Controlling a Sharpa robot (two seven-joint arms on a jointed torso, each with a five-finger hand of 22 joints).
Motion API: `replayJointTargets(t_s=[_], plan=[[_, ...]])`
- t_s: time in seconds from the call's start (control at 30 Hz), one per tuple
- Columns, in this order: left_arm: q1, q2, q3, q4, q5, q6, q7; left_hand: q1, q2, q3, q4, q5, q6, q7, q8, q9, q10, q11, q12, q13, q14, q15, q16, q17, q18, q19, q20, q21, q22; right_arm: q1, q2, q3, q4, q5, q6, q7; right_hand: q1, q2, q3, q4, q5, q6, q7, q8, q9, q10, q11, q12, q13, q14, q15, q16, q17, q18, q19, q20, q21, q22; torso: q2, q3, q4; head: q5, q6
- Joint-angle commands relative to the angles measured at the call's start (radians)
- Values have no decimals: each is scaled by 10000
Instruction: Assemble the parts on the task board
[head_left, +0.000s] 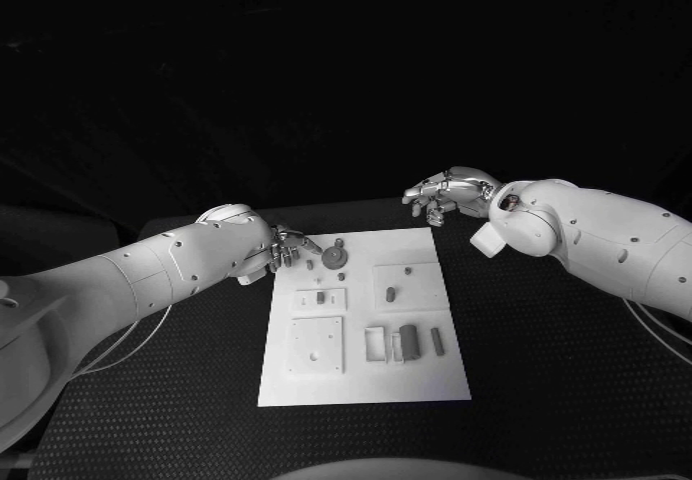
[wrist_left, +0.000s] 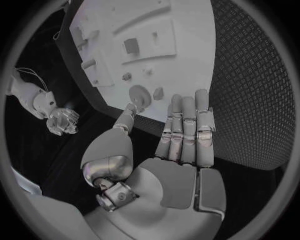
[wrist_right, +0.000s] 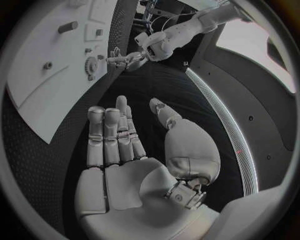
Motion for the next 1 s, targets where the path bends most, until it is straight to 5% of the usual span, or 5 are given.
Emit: replayJointTargets(t_s=[0.03,0.37,1.0], plan=[[3,72,-1,-8,52,103,83,102,201,172,-65,-24,211,-70,126,-3,150,-70,120,0,115,-66,116,38,498,163,-37,76,62,-5,25,6,2,-42,161,46,-97,34,53,-5,41,-4,69,-23,17,-58,-37,66,-14,-29,-48,33,-16,467,-1,-85,-67,105,5,6,9,-17,-2],[-94,212,-22,-253,-45,131,124,615,579,1035,48,-22,798,-312,399,-77,675,-314,470,72,610,-355,457,217,452,663,-277,417,408,-5,3,6,40,-52,143,31,-98,34,53,-6,41,-4,69,-23,18,-58,-37,67,-15,-29,-48,33,-17,468,-1,-86,-67,106,23,12,12,-53,-49],[-284,465,-21,-590,106,22,376,600,535,1251,98,-28,983,-388,515,-120,850,-391,558,77,778,-452,538,278,410,807,-386,521,569,-5,-7,6,79,-79,138,31,-98,32,54,-8,41,-3,69,-23,19,-60,-36,70,-16,-28,-47,34,-18,467,0,-86,-68,106,5,5,5,-101,-142]])
